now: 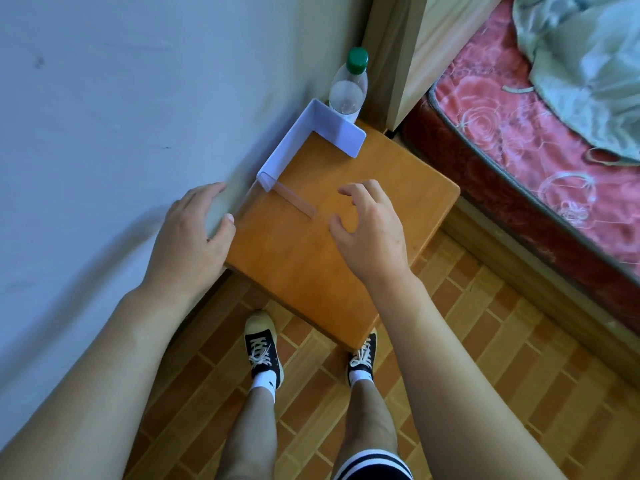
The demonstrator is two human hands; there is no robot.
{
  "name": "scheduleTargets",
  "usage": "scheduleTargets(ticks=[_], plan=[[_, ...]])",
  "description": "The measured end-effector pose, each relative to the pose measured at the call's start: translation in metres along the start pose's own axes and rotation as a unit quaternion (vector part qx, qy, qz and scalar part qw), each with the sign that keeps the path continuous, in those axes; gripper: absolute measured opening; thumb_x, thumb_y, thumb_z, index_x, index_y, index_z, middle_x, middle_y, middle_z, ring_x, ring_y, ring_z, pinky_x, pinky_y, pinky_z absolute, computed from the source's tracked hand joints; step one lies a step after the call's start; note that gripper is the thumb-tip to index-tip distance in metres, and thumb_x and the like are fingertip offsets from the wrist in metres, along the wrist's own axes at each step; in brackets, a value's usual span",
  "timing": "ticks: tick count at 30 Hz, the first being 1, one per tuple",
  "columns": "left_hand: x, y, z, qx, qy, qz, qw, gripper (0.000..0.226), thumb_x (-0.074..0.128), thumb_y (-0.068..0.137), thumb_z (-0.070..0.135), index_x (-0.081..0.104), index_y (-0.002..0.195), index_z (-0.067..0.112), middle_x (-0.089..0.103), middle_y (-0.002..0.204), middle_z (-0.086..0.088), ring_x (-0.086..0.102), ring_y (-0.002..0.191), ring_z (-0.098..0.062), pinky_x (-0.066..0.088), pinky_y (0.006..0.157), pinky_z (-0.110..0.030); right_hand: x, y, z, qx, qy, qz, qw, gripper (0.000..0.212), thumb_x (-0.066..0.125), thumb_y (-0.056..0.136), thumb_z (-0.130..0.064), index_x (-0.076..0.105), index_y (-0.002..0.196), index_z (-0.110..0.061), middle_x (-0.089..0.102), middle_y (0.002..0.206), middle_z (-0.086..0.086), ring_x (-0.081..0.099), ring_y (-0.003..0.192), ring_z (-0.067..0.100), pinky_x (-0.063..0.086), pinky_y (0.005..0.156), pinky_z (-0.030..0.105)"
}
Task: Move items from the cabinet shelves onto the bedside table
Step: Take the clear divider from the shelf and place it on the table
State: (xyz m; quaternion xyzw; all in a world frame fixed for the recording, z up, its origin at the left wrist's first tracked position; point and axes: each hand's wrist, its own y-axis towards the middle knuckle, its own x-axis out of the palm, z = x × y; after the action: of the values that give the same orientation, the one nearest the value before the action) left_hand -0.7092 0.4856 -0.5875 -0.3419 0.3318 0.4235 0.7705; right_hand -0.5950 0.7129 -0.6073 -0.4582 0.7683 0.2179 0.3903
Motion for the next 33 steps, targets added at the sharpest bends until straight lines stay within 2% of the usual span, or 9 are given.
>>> scheduleTargets(ticks=[4, 7, 15, 19, 22, 26, 33], plan=[[-0.029, -0.019, 0.025, -0.016, -0.01, 0.028, 0.999, 0.045, 0.051, 0.105, 0.016, 0.054, 0.15, 0.019, 0.056, 0.151, -0.001, 0.048, 0.141, -0.022, 0.037, 0.116, -0.038, -0.038, -0.001, -0.01, -0.007, 0.009, 0.003, 1.0, 0.037, 0.069, 0.096, -0.023, 0.064, 0.132, -0.014, 0.061, 0.125, -0.001, 0.06, 0.111, 0.016, 0.055, 0.089, 0.035], [-0.054, -0.034, 0.047, -0.016, -0.009, 0.052, 0.998, 0.042, 0.05, 0.107, 0.015, 0.056, 0.148, 0.017, 0.057, 0.151, -0.002, 0.048, 0.141, -0.023, 0.035, 0.114, -0.032, -0.07, -0.003, -0.019, -0.011, 0.017, 0.003, 1.0, 0.038, 0.069, 0.095, -0.024, 0.064, 0.132, -0.015, 0.06, 0.129, -0.002, 0.058, 0.113, 0.016, 0.054, 0.091, 0.037], [-0.107, -0.069, 0.113, 0.018, 0.009, 0.113, 0.993, 0.04, 0.059, 0.103, 0.022, 0.06, 0.143, 0.015, 0.061, 0.146, -0.004, 0.05, 0.137, -0.027, 0.032, 0.109, -0.026, -0.159, 0.001, -0.049, -0.04, 0.025, -0.001, 0.999, 0.044, 0.067, 0.093, -0.026, 0.063, 0.135, -0.016, 0.06, 0.131, 0.0, 0.058, 0.119, 0.021, 0.053, 0.095, 0.043], [-0.123, -0.087, 0.151, 0.026, 0.002, 0.148, 0.989, 0.04, 0.063, 0.101, 0.02, 0.062, 0.14, 0.014, 0.062, 0.144, -0.003, 0.052, 0.134, -0.028, 0.034, 0.107, -0.025, -0.209, 0.002, -0.062, -0.061, 0.028, 0.014, 0.998, 0.044, 0.07, 0.092, -0.027, 0.064, 0.134, -0.017, 0.061, 0.129, 0.0, 0.059, 0.116, 0.022, 0.051, 0.096, 0.042], [-0.133, -0.102, 0.181, 0.04, -0.01, 0.172, 0.984, 0.039, 0.064, 0.101, 0.019, 0.063, 0.139, 0.013, 0.063, 0.143, -0.003, 0.053, 0.133, -0.027, 0.033, 0.107, -0.024, -0.247, 0.0, -0.069, -0.07, 0.029, 0.027, 0.997, 0.044, 0.069, 0.09, -0.028, 0.064, 0.132, -0.018, 0.06, 0.13, -0.001, 0.059, 0.112, 0.024, 0.052, 0.093, 0.046], [-0.138, -0.111, 0.226, 0.082, -0.043, 0.187, 0.978, 0.038, 0.066, 0.099, 0.018, 0.064, 0.137, 0.014, 0.064, 0.141, -0.003, 0.054, 0.133, -0.026, 0.036, 0.108, -0.024, -0.299, -0.007, -0.073, -0.068, 0.02, 0.057, 0.996, 0.047, 0.069, 0.09, -0.029, 0.063, 0.136, -0.018, 0.058, 0.134, -0.001, 0.057, 0.121, 0.024, 0.05, 0.1, 0.047], [-0.161, -0.095, 0.314, 0.214, -0.074, 0.173, 0.959, 0.039, 0.066, 0.098, 0.024, 0.065, 0.136, 0.013, 0.064, 0.14, -0.005, 0.054, 0.131, -0.025, 0.036, 0.108, -0.024, -0.374, -0.044, -0.077, -0.012, -0.008, 0.135, 0.991, 0.051, 0.07, 0.093, -0.032, 0.06, 0.142, -0.02, 0.055, 0.145, -0.003, 0.053, 0.131, 0.021, 0.044, 0.11, 0.042]])
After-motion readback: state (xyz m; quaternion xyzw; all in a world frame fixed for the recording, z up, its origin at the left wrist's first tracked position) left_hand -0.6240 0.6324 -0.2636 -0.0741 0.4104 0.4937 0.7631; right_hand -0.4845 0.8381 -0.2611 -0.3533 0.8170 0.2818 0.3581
